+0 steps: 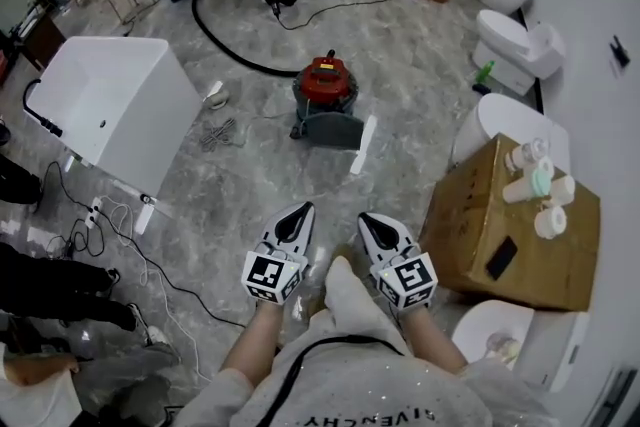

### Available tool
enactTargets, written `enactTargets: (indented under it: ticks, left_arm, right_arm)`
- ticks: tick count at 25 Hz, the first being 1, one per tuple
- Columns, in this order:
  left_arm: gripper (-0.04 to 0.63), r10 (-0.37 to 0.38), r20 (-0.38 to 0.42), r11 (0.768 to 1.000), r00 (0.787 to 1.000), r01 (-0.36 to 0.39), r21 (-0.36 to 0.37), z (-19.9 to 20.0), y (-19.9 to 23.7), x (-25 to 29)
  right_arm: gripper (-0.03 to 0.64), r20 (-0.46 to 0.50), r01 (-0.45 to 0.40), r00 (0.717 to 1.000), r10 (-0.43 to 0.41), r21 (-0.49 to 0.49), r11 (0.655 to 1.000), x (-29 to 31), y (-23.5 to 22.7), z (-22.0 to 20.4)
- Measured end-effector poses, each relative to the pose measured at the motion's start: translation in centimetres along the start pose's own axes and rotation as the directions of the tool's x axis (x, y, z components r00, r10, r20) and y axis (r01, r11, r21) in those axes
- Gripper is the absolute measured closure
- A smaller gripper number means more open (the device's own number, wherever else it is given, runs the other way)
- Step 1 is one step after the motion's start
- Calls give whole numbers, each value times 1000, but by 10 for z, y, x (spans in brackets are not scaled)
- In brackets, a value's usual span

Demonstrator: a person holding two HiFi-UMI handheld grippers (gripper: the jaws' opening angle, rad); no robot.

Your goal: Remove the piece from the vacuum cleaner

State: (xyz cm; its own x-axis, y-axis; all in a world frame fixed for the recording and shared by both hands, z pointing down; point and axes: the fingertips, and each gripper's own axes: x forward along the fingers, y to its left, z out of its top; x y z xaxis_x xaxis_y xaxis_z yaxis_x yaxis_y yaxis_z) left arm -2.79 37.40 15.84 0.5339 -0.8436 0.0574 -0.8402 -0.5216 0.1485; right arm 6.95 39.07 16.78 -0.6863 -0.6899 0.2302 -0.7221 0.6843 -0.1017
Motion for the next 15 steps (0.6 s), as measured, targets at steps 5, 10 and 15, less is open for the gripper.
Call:
enactTargets:
  ticks: [5,10,15]
  left_arm:
    - [574,-31,-27,999,999,31,-21,-9,17,46]
    - [574,-77,-42,997,996,77,-10,0,37,100]
    - [574,-88,-54,996,995,88,-5,8,63,139]
  right_arm:
    - [601,-14,-47,999,47,-34,998,39,-24,6]
    - [601,-4,-69,998,68,-53,996,82,-59,23]
    - [601,-1,-73,997,73,-64,995,116,-87,35]
